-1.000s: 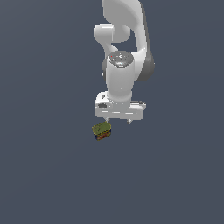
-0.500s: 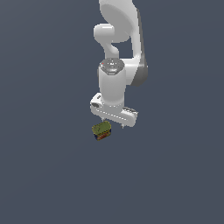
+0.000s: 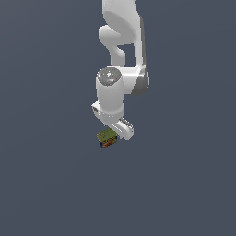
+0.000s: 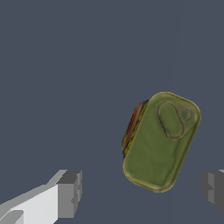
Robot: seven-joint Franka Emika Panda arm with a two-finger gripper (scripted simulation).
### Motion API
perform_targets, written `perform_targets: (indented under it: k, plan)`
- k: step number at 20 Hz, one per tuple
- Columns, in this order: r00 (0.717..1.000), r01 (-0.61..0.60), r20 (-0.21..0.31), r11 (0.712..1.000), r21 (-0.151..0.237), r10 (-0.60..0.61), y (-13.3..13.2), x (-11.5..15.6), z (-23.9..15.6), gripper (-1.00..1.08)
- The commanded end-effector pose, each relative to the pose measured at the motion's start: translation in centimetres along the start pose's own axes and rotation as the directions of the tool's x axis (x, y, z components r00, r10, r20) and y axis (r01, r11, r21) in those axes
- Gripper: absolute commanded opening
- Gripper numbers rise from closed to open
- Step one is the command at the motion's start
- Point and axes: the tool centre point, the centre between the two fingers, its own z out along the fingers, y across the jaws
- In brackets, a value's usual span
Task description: Pick up the object and move it to a goal position.
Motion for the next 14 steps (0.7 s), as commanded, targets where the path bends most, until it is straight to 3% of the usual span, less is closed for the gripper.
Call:
perform_targets:
  k: [1, 7, 14]
  plan:
    - [0.996, -0.084, 0.001, 0.996, -0.004, 0.084, 0.6, 0.3, 0.5, 1.0]
    - [0.97, -0.244, 0.0, 0.97, -0.012, 0.244, 1.9, 1.0, 1.4, 1.0]
    - [0.936, -0.352, -0.003, 0.936, -0.017, 0.352, 2.8, 1.5, 2.0, 1.0]
